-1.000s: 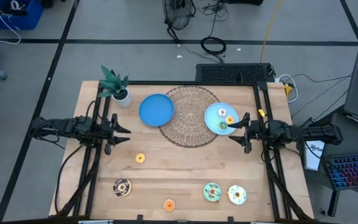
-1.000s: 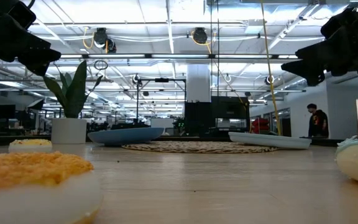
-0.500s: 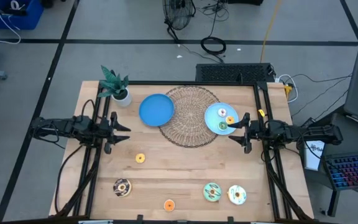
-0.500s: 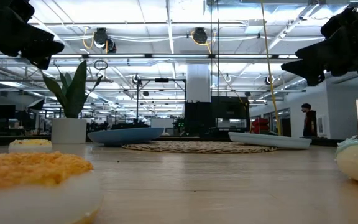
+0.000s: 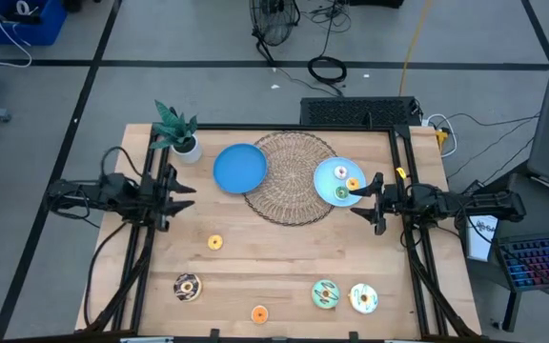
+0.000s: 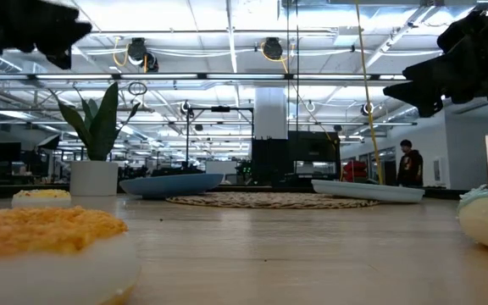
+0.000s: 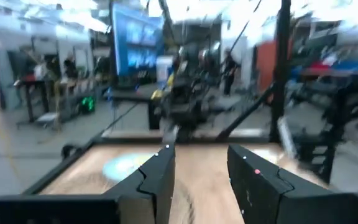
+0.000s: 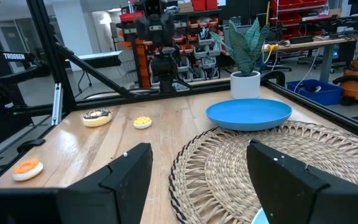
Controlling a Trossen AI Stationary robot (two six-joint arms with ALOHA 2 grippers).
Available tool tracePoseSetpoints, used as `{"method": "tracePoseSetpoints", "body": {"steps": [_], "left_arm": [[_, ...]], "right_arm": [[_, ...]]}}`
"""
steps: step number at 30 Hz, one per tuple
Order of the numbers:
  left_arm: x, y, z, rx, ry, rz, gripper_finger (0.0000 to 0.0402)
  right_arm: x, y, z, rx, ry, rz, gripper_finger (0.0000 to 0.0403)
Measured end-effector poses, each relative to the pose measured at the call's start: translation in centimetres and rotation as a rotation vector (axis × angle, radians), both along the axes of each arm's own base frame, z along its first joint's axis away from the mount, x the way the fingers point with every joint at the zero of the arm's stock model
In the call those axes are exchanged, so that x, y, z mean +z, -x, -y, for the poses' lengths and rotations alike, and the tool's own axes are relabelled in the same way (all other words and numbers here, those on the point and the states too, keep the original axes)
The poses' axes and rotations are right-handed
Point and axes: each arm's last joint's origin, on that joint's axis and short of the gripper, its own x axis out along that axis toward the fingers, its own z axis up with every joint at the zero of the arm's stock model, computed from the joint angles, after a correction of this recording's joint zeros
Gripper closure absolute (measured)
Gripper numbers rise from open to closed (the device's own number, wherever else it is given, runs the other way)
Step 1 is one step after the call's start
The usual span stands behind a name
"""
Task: Pick & Place donuts
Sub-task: Put the small yellow donut on the light blue plate
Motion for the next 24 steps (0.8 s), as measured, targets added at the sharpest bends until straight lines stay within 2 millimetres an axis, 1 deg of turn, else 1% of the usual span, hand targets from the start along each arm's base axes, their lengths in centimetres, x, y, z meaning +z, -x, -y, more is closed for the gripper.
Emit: {"method": "tracePoseSetpoints", "body": {"steps": [1,3,6,7,9,12,13,18,21,24], "left_arm": [[-0.3,0.0,-0.1,0.036,0.007,-0.034,0.0252],[-0.8,-0.1,-0.5,0.174,0.061,-0.079,0.0252],[-1.0,-0.1,-1.2,0.429,0.251,-0.081,0.0252],[-0.8,-0.1,-1.3,0.471,0.286,-0.085,0.0252],[-0.5,-0.3,-1.3,0.481,0.332,-0.118,0.0252],[-0.5,-0.9,-1.2,0.483,0.424,-0.178,0.0252],[-0.5,-1.3,-1.1,0.466,0.418,-0.204,0.0252],[-0.2,-3.6,-0.4,0.354,0.267,-0.398,0.0252],[0.8,-5.5,0.2,0.281,0.234,-0.521,0.0252],[2.4,-7.5,0.6,0.258,0.246,-0.684,0.0252]], "right_arm": [[0.0,0.0,0.0,0.000,0.000,0.000,0.0161],[0.0,0.0,0.0,0.000,0.000,0.000,0.0161],[0.0,0.0,0.0,0.000,0.000,0.000,0.0161],[0.0,0.0,0.0,0.000,0.000,0.000,0.0161],[0.0,0.0,0.0,0.000,0.000,0.001,0.0161],[0.0,0.0,0.0,0.000,0.000,0.001,0.0161],[0.0,0.0,0.0,0.000,0.000,0.001,0.0161],[0.0,0.0,0.0,0.000,0.000,0.001,0.0161],[0.0,0.0,0.0,0.000,0.000,0.003,0.0161],[0.0,0.0,0.0,0.000,0.000,0.004,0.0161]]}}
